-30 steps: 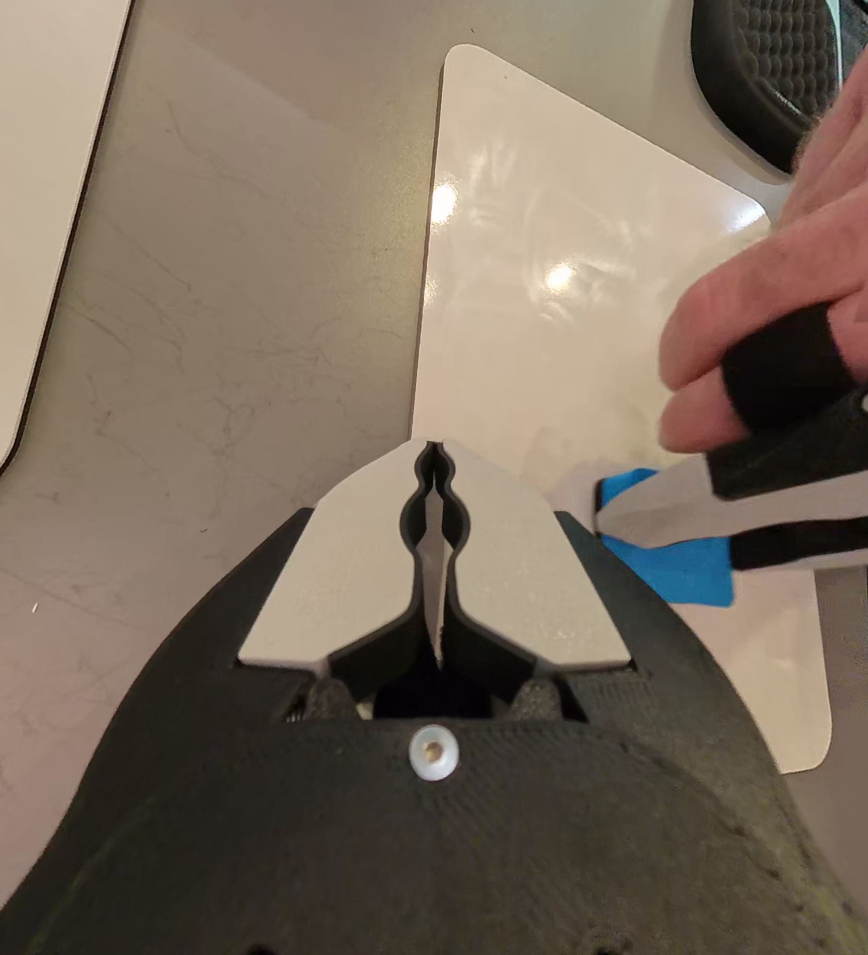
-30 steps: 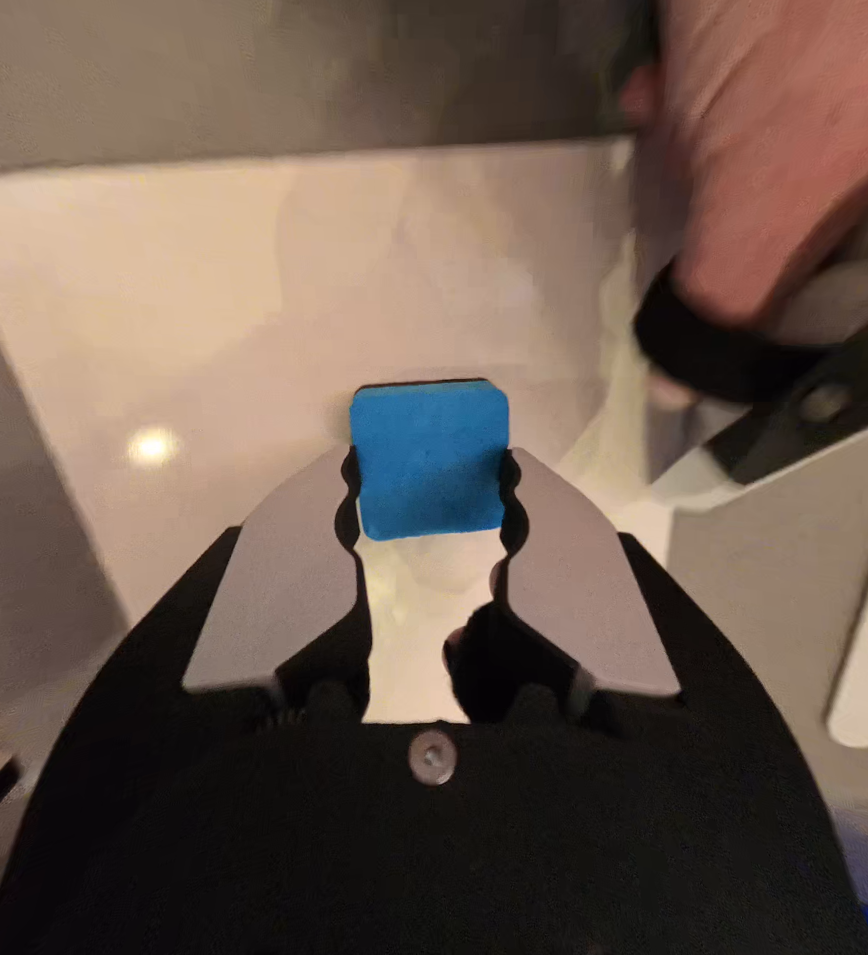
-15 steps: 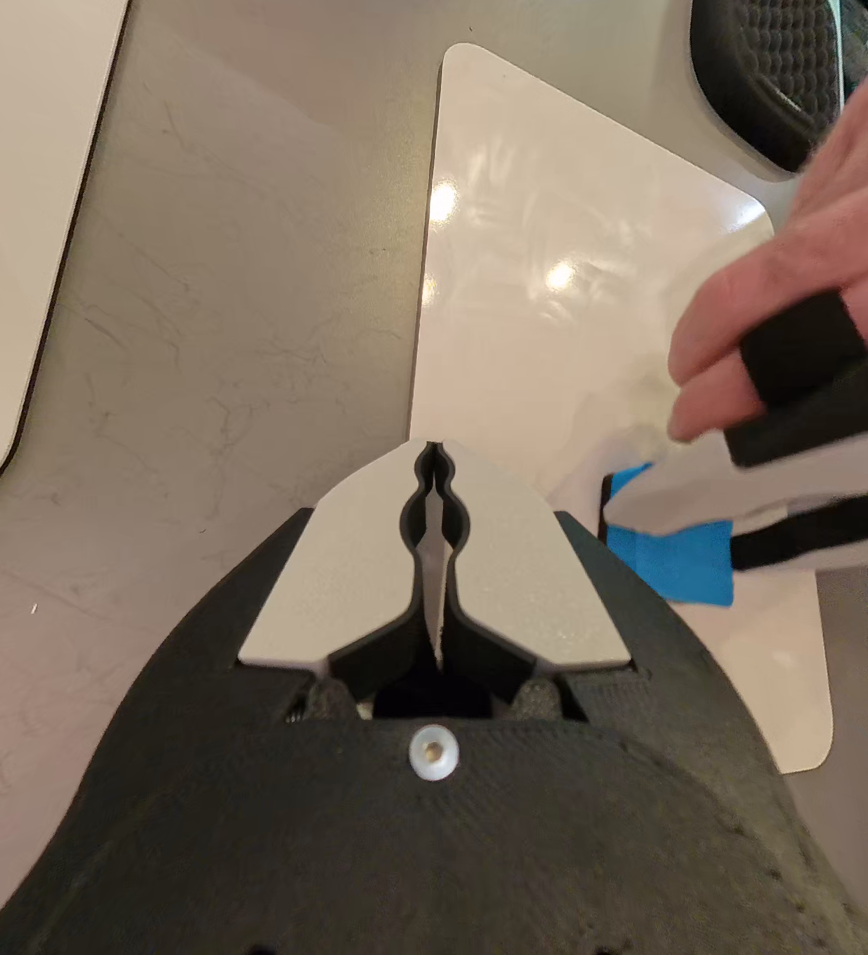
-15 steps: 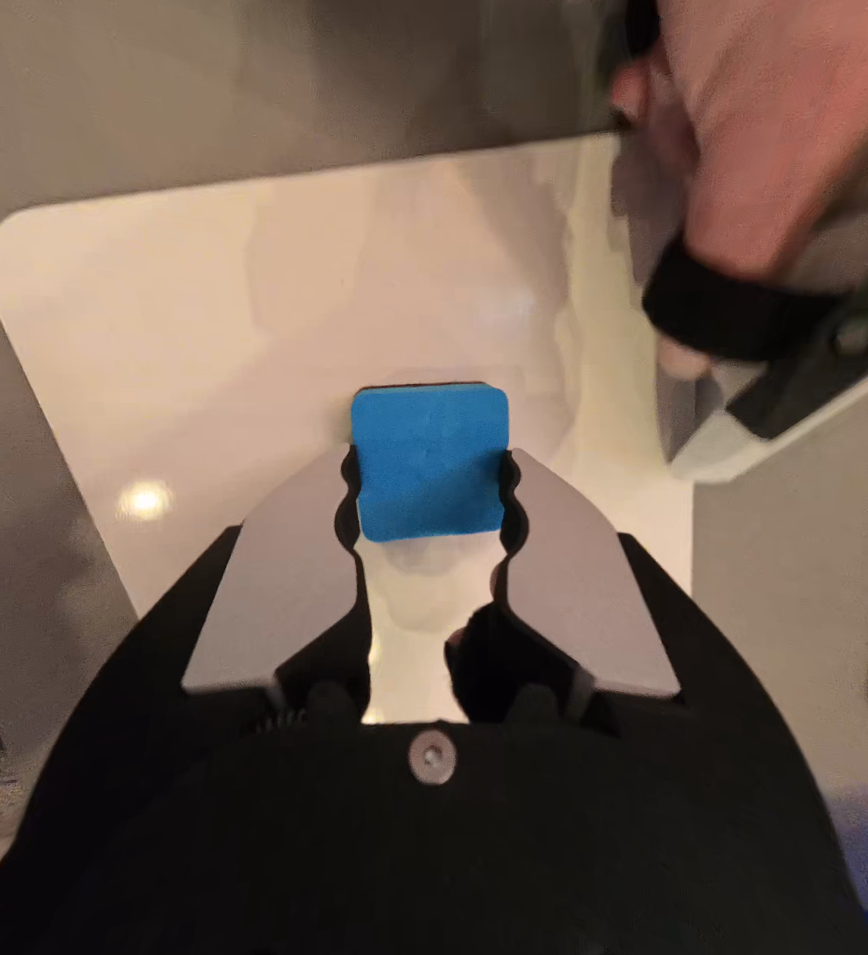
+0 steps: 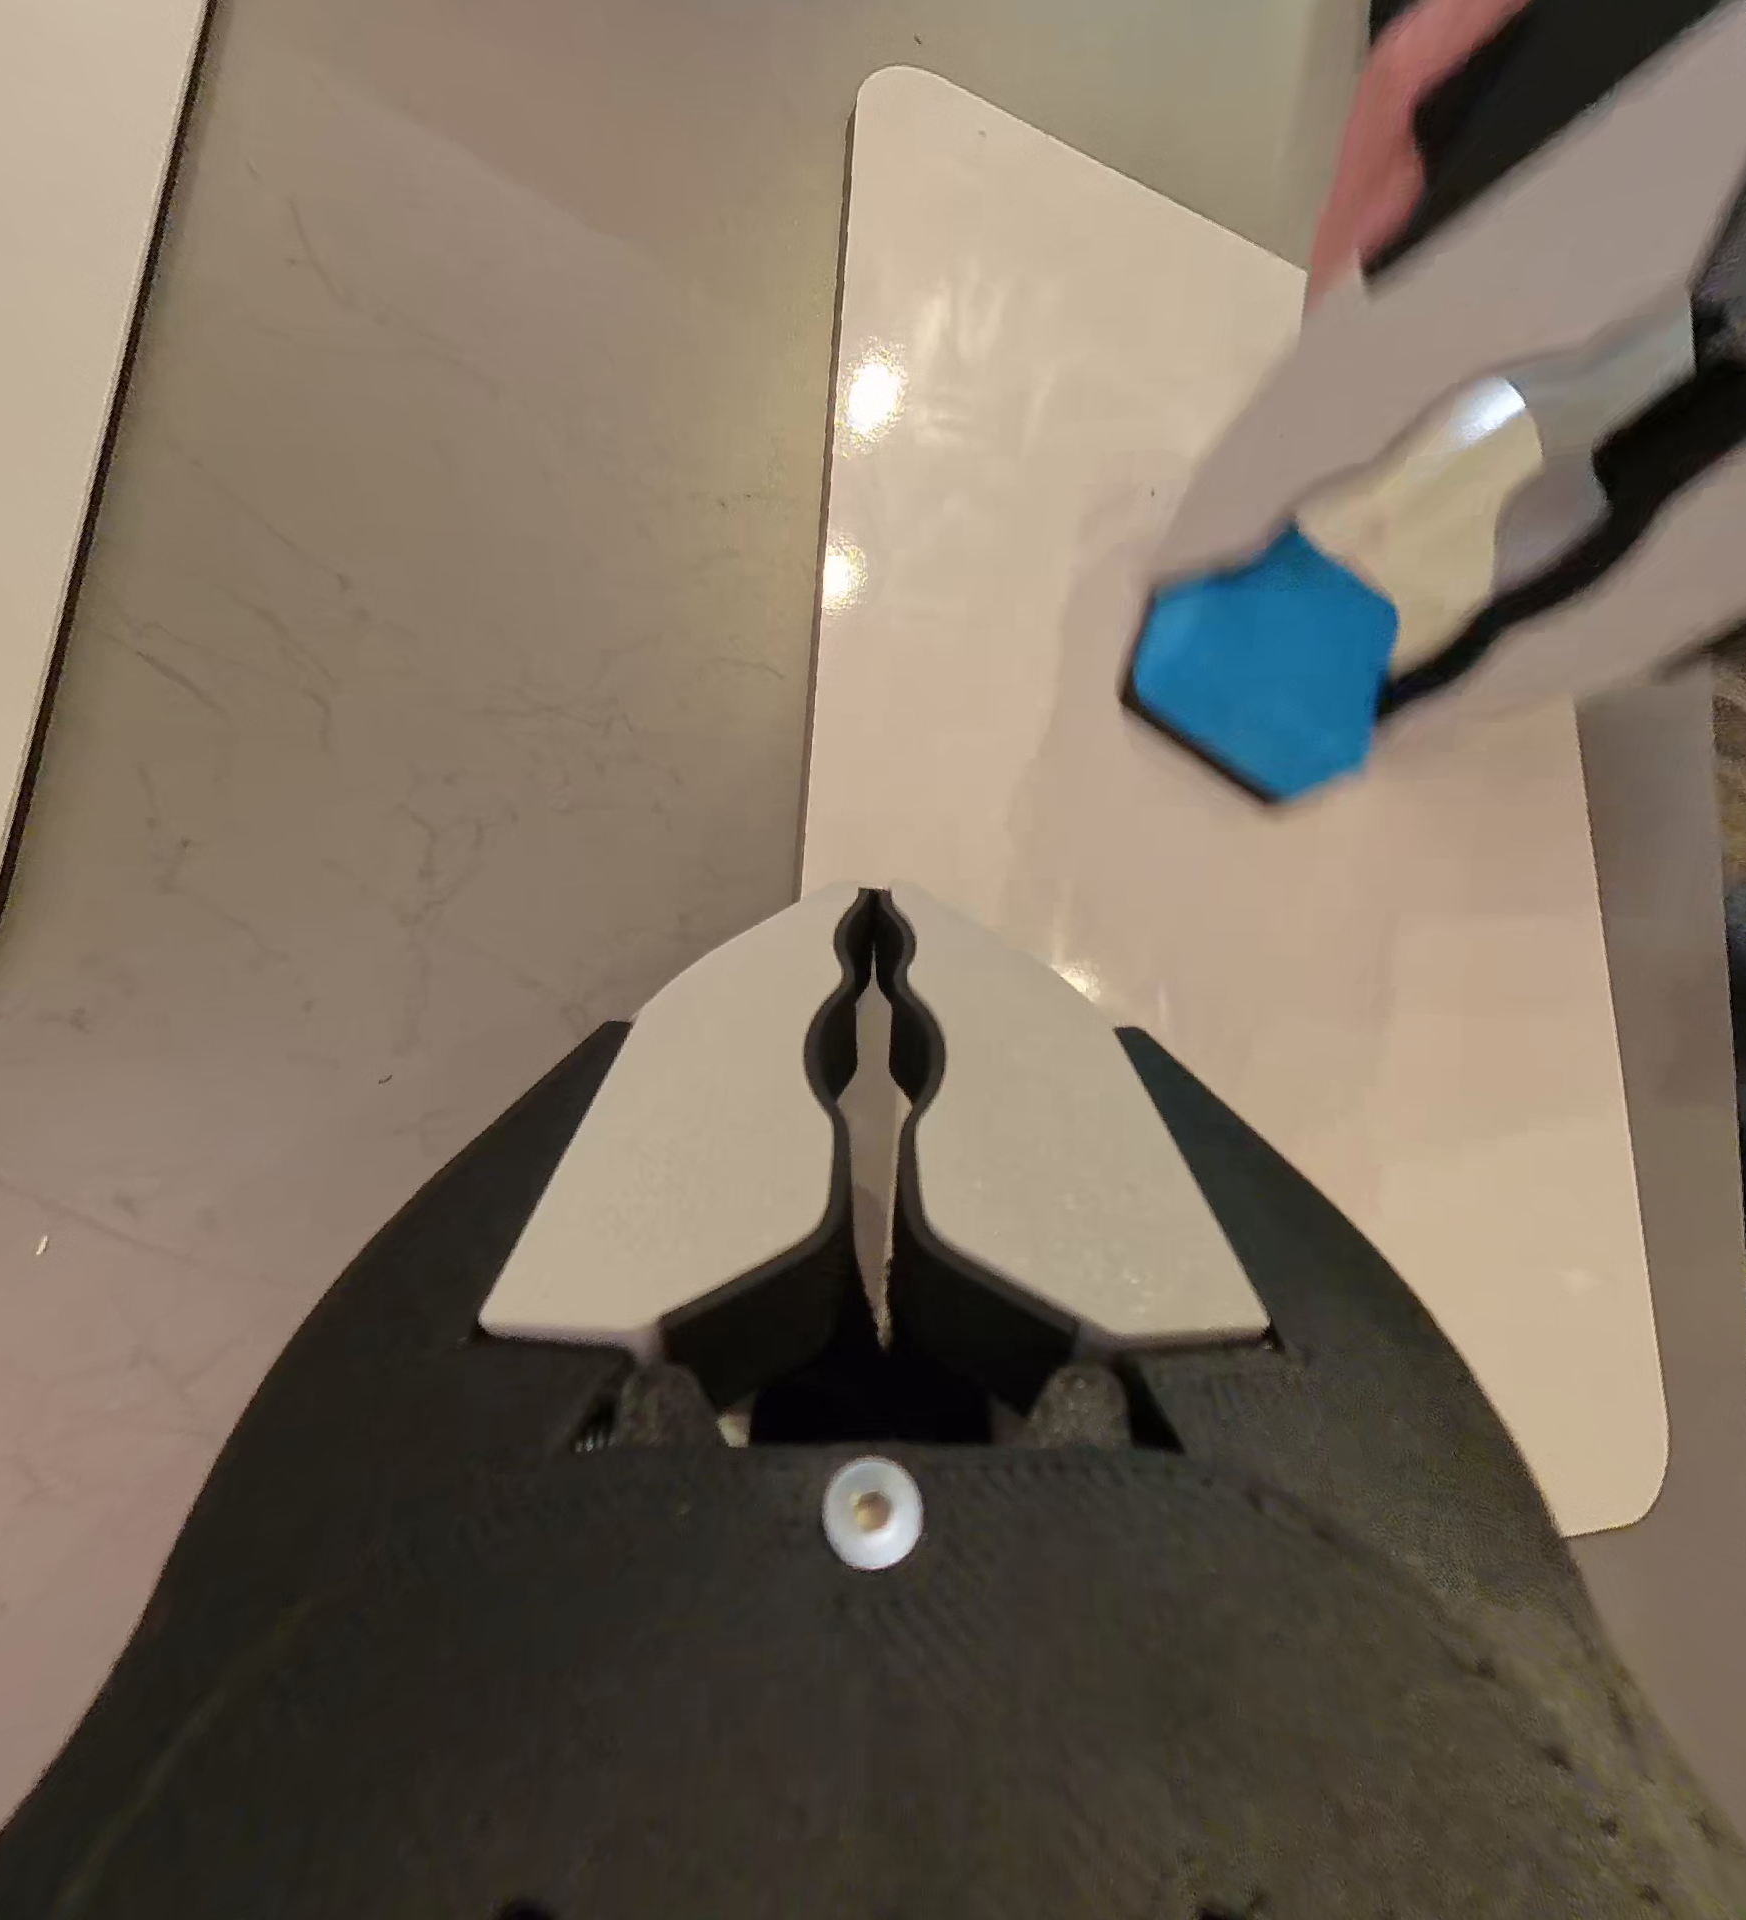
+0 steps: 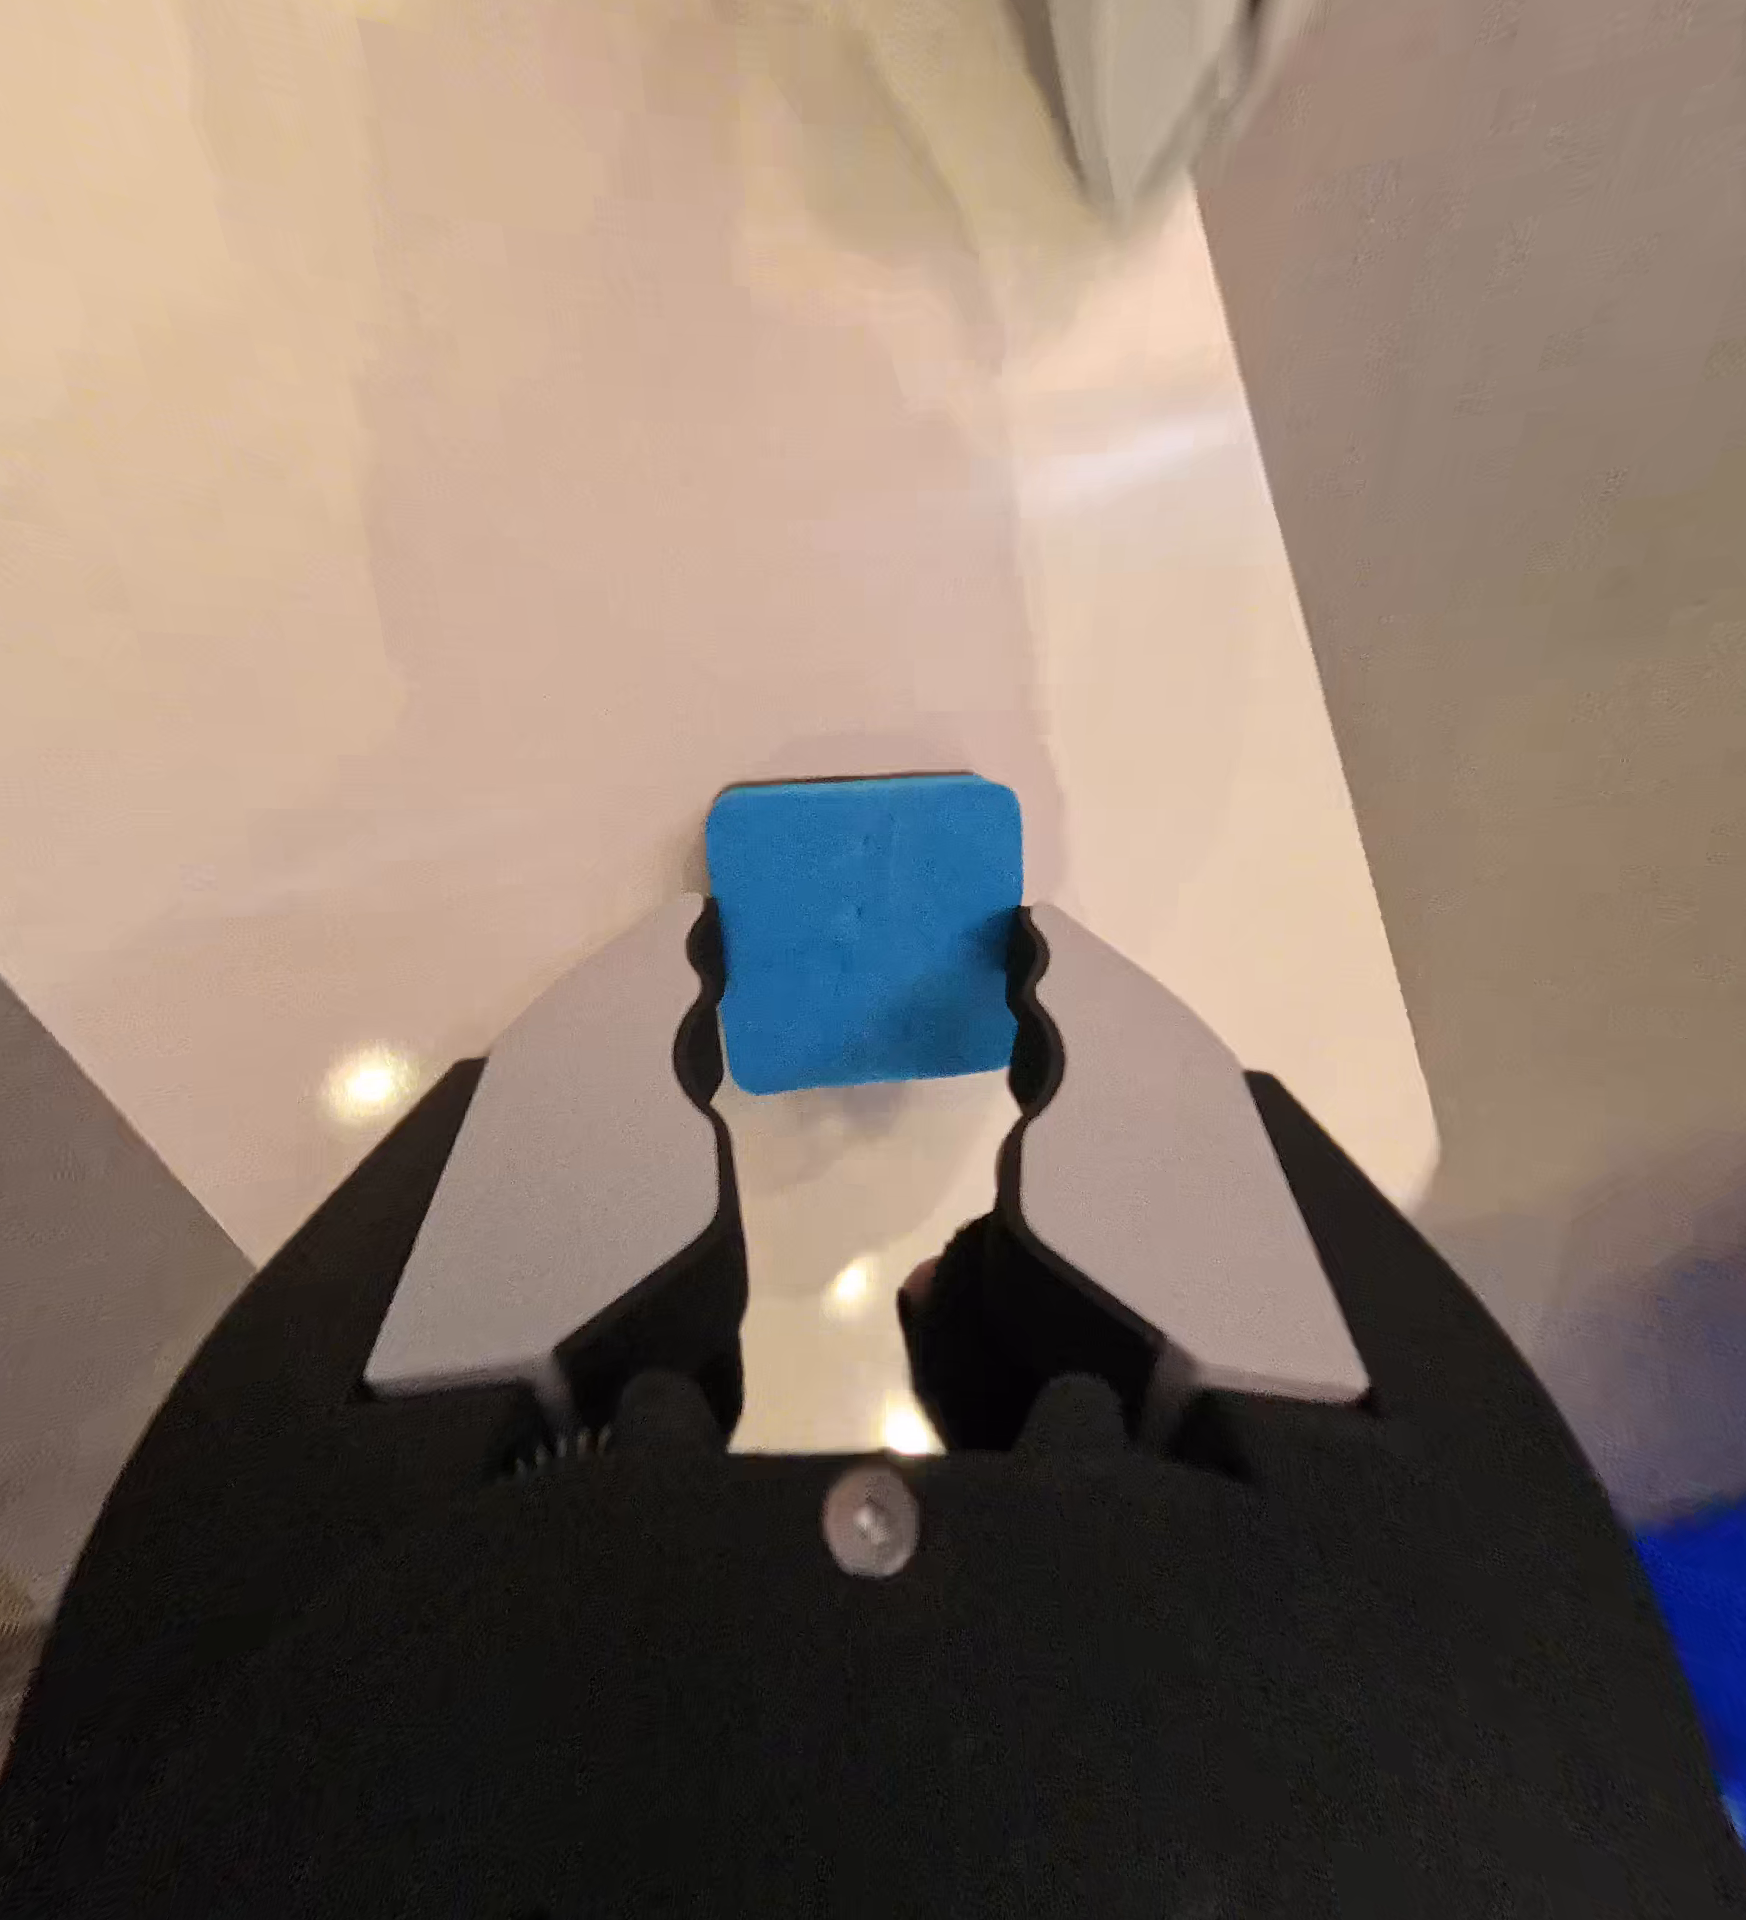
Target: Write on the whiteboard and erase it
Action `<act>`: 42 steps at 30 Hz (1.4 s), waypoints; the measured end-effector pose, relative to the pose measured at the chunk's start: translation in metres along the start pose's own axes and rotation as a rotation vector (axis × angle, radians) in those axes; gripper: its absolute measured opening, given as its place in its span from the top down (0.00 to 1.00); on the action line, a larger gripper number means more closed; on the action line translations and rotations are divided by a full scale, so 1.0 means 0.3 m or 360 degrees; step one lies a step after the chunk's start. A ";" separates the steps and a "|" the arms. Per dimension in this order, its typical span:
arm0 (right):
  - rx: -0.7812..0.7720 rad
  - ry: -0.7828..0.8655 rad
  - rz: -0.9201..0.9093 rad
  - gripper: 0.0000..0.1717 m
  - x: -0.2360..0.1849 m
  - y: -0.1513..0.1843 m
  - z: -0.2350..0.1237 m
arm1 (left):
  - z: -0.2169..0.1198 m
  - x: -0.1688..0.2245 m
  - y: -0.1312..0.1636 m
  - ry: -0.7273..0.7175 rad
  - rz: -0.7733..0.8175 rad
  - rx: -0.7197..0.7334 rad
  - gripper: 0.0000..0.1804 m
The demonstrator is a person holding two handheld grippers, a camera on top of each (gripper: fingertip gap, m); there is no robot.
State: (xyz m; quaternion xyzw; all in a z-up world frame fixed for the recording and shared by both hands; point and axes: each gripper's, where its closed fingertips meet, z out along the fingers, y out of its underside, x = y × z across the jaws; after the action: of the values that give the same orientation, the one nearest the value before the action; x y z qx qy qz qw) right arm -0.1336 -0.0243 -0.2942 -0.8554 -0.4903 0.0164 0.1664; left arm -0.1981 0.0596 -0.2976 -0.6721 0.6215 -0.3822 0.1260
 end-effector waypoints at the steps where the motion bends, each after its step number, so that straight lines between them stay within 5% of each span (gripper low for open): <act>1: 0.0077 -0.0061 -0.0051 0.69 -0.044 -0.057 0.012 | 0.000 0.000 0.001 -0.0002 0.0004 0.0001 1.00; 3: 0.0041 -0.0087 -0.0216 0.69 -0.098 -0.060 0.005 | -0.002 0.001 0.002 -0.0008 0.0009 0.0004 1.00; 7: -0.0034 0.0003 0.0064 0.69 0.002 0.081 -0.027 | 0.000 0.001 0.000 -0.0012 0.0007 0.0006 1.00; 10: -0.0113 -0.0074 -0.0062 0.68 -0.052 0.132 -0.059 | 0.001 0.003 0.000 -0.0003 0.0008 0.0001 1.00; 12: 0.0089 -0.0024 0.0053 0.69 -0.013 0.113 -0.105 | 0.000 0.003 0.002 -0.0010 0.0015 0.0003 1.00; 21: 0.0344 0.0725 0.0807 0.68 0.506 0.422 -0.527 | -0.002 0.004 0.002 0.0001 0.0004 0.0007 1.00; 26: 0.0274 0.1198 0.1263 0.69 0.808 0.697 -0.692 | -0.002 0.006 0.002 0.0016 -0.0002 0.0005 1.00; 31: 0.0097 0.1164 0.1552 0.68 0.994 0.895 -0.579 | -0.001 0.012 0.003 0.0062 -0.0021 -0.0003 1.00; 39: -0.0146 0.0948 0.1658 0.68 1.134 0.935 -0.260 | -0.001 0.020 0.004 0.0111 -0.0037 -0.0015 1.00; 42: -0.0246 0.0936 0.1646 0.56 1.149 0.952 -0.217 | -0.001 0.024 0.005 0.0121 -0.0032 -0.0019 1.00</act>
State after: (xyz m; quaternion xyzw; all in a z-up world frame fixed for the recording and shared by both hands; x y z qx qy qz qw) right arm 0.2955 0.1167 -0.2722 -0.9613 0.0565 -0.1778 0.2029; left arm -0.1999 0.0528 -0.2959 -0.6641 0.6213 -0.4050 0.0943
